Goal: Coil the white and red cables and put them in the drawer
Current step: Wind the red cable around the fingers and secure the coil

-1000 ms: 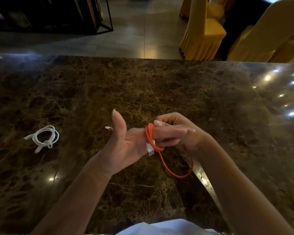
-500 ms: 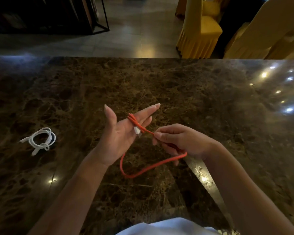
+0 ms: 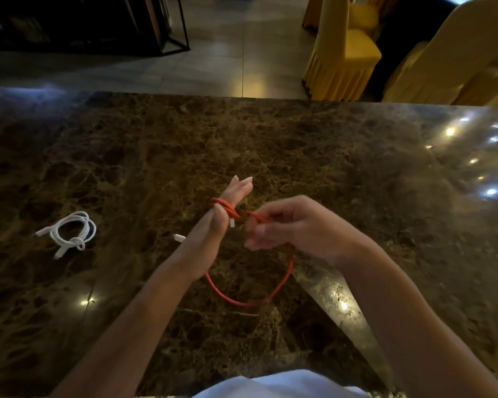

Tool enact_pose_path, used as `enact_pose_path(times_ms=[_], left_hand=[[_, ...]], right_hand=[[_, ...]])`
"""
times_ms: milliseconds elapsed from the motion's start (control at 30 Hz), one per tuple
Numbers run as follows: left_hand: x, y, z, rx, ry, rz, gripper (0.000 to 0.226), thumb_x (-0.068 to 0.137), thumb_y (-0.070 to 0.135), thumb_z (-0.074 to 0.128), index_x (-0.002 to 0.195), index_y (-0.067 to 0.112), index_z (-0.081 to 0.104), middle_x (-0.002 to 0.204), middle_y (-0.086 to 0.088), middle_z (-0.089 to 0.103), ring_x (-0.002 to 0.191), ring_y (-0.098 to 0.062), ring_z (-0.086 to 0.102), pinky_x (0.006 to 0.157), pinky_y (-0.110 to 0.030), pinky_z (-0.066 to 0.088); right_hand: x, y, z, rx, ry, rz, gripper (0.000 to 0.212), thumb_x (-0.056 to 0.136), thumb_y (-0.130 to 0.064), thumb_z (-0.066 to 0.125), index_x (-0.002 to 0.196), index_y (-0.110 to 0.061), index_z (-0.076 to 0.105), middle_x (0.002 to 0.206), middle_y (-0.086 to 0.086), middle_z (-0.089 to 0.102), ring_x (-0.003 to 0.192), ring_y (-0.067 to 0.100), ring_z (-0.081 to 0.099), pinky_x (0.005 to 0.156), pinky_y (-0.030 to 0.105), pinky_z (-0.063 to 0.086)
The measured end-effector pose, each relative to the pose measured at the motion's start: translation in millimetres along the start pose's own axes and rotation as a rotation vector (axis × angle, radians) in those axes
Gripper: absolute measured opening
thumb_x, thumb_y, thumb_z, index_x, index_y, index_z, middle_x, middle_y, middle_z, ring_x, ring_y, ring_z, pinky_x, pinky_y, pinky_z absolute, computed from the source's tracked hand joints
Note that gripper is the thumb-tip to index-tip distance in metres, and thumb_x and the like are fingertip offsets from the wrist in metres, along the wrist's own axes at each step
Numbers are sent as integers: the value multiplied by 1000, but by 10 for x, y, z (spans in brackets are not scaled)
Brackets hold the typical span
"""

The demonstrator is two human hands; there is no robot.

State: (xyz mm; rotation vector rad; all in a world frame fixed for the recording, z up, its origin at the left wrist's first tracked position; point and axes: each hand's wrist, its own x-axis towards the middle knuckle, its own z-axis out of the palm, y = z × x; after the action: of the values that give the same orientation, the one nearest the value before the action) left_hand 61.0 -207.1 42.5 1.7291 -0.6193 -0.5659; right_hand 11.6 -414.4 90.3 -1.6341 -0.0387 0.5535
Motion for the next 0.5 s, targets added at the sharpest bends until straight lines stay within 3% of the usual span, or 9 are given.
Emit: enact_pose_path(times_ms=[67, 100, 133, 200, 300, 400, 500], left_hand=[[-20, -5, 63, 42, 39, 47, 117, 78, 98, 13, 161, 18, 32, 172, 9, 22, 160, -3, 5, 125, -14, 9], [-25, -8, 53, 37, 55, 69, 116, 78, 97, 12, 161, 18, 32, 173, 9, 21, 160, -4, 5, 124, -12, 9], [-2, 21, 26, 26, 73, 78, 116, 77, 98, 11, 161, 20, 31, 173, 10, 20, 160, -3, 4, 126, -14, 8], [96, 93, -57, -23, 119, 60, 122, 70, 102, 11, 160, 22, 32, 172, 12, 20, 160, -3, 5, 129, -23, 5], [195, 157, -193, -187, 157, 8, 149, 51, 110, 22, 157, 6, 31, 169, 0, 23, 159, -10, 8, 127, -23, 8], [81, 149, -217, -209, 102, 40, 135, 63, 106, 19, 160, 14, 35, 171, 8, 26, 158, 1, 12, 128, -25, 10], [47, -53, -185, -8, 39, -80, 115, 69, 103, 12, 158, 35, 40, 168, 21, 29, 159, -5, 14, 130, -34, 9]], right_hand=[[11, -71, 40, 189, 70, 29, 22, 106, -8, 56, 118, 2, 71, 80, 16, 74, 64, 23, 73, 68, 38, 65], [3, -92, 64, 225, 97, 40, 24, 107, -13, 54, 118, -1, 72, 69, 12, 67, 49, 17, 60, 51, 30, 55], [-18, -94, 82, 211, 111, 56, 27, 109, -20, 52, 117, -5, 74, 61, 8, 58, 43, 15, 45, 43, 26, 40], [-55, -69, 97, 75, 105, 92, 35, 110, -33, 49, 113, -11, 76, 57, 2, 47, 47, 15, 31, 46, 26, 25], [-92, -55, 138, -247, 43, 102, 31, 110, -29, 50, 107, -14, 78, 52, -8, 49, 46, 8, 38, 51, 25, 30], [-157, -89, 184, -436, -33, 98, 28, 110, -25, 52, 106, -16, 78, 49, -14, 52, 46, 2, 46, 53, 17, 36], [-258, -239, 111, -421, -18, -8, 22, 107, -27, 57, 103, -16, 76, 57, -9, 51, 50, 3, 45, 52, 20, 36]])
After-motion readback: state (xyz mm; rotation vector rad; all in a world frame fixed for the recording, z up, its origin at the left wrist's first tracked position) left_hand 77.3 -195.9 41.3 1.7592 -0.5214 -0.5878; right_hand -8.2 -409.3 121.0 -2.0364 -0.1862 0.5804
